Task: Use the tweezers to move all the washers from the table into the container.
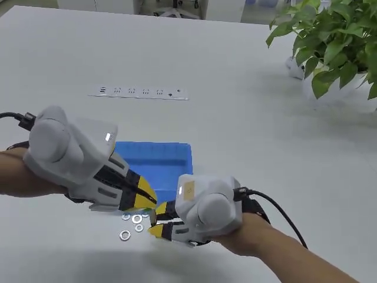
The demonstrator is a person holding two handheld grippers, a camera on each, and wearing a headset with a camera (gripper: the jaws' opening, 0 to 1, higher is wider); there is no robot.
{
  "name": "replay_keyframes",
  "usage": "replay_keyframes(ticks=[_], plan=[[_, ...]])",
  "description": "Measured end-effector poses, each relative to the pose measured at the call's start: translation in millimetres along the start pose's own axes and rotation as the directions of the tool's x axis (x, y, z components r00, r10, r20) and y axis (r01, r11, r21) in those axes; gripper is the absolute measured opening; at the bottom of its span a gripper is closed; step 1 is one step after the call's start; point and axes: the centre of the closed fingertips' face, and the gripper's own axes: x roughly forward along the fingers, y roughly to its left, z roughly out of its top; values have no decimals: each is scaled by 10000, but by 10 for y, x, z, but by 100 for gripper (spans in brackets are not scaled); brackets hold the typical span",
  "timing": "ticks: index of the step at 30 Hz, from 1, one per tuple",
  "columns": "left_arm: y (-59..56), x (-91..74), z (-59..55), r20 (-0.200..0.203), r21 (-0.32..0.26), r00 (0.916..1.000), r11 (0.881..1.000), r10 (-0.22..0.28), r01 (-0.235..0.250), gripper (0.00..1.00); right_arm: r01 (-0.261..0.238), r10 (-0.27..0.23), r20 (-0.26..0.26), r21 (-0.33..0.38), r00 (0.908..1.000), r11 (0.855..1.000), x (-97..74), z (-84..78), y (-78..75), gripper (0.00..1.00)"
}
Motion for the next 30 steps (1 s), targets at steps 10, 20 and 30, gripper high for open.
replay_keyframes(ticks=[10, 20, 30], plan=[[-17, 12, 3, -36, 60, 10000, 10000, -59, 60, 5, -36, 33, 48, 479, 10000, 9988, -6, -7, 6, 10], [-38, 13, 9, -157, 223, 9999, 9997, -62, 65, 5, -95, 95, -12, 400, 10000, 9992, -16, -4, 26, 10], [-54, -72, 113, -230, 296, 9997, 9995, -103, 110, 5, -136, 132, 108, 399, 9999, 9991, -113, 88, 30, 10]])
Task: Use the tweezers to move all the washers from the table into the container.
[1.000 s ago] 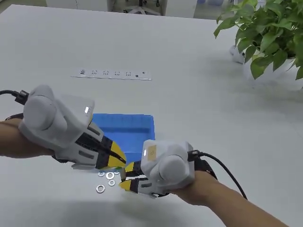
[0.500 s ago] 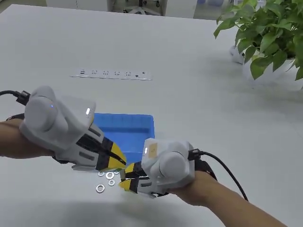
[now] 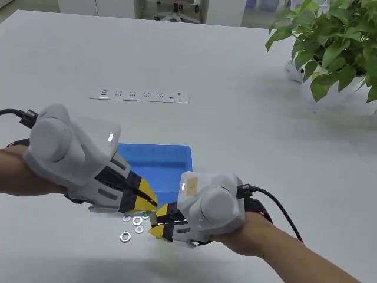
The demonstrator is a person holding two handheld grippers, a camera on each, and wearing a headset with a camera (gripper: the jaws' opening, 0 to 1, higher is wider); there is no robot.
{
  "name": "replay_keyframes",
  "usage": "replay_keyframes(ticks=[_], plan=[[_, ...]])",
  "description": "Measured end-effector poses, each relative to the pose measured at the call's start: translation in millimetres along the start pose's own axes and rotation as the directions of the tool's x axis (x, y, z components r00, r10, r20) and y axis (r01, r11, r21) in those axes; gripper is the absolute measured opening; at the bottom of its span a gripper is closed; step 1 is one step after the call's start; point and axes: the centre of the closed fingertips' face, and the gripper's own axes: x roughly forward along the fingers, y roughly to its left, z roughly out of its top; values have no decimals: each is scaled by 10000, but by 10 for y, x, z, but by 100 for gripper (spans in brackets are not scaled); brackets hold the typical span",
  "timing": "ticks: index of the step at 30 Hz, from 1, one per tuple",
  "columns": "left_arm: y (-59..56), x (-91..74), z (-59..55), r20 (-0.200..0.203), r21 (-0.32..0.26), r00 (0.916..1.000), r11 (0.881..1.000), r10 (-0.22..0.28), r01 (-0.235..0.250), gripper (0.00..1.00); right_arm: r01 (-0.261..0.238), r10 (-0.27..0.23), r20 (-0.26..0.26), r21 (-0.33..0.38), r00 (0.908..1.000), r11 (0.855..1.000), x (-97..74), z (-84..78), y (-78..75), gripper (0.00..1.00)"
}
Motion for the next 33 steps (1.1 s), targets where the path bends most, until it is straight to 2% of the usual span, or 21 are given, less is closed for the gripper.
replay_keyframes(ticks=[9, 16, 21, 26, 33], plan=[[26, -119, 151, -11, 97, 10000, 9999, 96, -95, 5, 107, -107, 147, -46, 9998, 9999, -130, 142, -47, 10], [86, -234, 282, 26, 235, 9997, 9994, 238, -238, 5, 319, -315, 339, -122, 9989, 9994, -246, 270, -122, 10], [141, -286, 330, -42, 371, 9995, 9988, 307, -305, 5, 478, -471, 404, -171, 9981, 9987, -301, 335, -201, 10], [233, -354, 393, -8, 463, 9991, 9980, 433, -433, 5, 639, -627, 502, -235, 9968, 9977, -352, 418, -304, 10], [432, -438, 471, 118, 602, 9977, 9959, 670, -676, 5, 994, -979, 652, -202, 9931, 9948, -417, 517, -528, 10]])
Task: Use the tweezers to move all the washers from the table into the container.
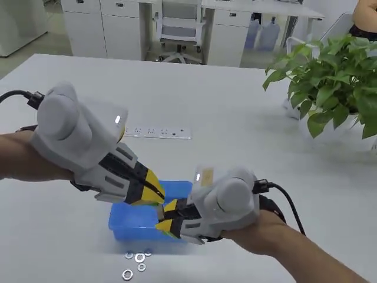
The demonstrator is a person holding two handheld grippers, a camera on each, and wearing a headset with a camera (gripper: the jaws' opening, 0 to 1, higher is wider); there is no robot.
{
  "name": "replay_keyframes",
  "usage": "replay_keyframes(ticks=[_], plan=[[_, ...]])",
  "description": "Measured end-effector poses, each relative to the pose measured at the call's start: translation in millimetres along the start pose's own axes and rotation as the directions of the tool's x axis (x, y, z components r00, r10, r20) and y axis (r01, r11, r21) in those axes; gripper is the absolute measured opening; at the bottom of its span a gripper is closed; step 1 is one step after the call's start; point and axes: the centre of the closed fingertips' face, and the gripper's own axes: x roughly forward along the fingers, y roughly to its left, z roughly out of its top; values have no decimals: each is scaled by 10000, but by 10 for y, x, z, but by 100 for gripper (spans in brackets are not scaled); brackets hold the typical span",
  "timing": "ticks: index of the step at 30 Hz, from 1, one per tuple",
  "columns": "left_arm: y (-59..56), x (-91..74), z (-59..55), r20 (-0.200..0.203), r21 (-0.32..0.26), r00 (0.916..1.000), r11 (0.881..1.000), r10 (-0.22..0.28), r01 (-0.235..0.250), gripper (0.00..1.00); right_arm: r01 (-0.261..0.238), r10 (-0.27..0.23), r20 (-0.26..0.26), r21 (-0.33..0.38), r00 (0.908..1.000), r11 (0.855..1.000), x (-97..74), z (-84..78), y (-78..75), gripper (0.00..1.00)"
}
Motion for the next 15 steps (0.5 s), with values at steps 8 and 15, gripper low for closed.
replay_keyframes(ticks=[8, 15], plan=[[193, 45, -28, -93, 195, 10000, 9998, 30, -29, 5, 269, -269, 103, 2, 9996, 9996, 36, -25, -207, 10], [342, 147, -116, -196, 170, 9998, 9999, -15, 18, 5, 430, -430, 24, -9, 9991, 9991, 105, -124, -366, 10]])
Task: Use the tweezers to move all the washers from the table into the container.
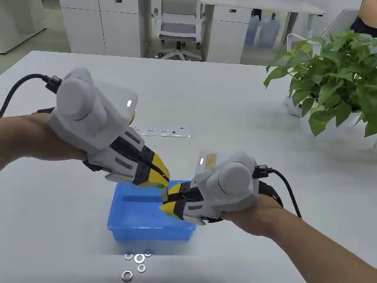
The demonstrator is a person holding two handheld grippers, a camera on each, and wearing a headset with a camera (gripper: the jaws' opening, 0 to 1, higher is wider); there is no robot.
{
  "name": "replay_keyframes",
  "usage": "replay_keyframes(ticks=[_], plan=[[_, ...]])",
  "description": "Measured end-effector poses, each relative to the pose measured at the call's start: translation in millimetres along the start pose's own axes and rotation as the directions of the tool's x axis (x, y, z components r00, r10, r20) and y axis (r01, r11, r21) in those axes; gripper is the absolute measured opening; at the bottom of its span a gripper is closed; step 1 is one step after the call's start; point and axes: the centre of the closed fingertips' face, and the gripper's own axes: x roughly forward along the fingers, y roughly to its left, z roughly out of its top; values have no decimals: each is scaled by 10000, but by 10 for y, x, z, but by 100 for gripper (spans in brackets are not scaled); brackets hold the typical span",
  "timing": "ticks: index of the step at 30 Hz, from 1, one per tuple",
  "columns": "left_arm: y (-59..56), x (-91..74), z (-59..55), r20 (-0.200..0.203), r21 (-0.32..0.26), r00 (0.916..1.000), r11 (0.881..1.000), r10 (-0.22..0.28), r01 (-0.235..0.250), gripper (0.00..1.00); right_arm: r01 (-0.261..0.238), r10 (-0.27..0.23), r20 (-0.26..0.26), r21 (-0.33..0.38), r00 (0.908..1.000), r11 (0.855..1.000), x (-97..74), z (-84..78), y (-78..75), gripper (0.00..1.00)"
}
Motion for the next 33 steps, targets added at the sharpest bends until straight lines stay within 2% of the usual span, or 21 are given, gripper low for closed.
replay_keyframes(ticks=[8, 18, 33], plan=[[114, 130, -122, -52, -212, 10000, 9998, -38, 37, 5, -6, 7, -162, 57, 9999, 10000, 111, -154, -126, 10], [199, 239, -253, -53, -411, 10000, 9992, 26, -28, 5, -141, 146, -167, 344, 9998, 9993, 238, -274, -200, 10], [240, 358, -457, -132, -757, 9999, 9971, -71, 60, 5, -379, 405, -431, 596, 9983, 9975, 417, -436, -209, 10]])
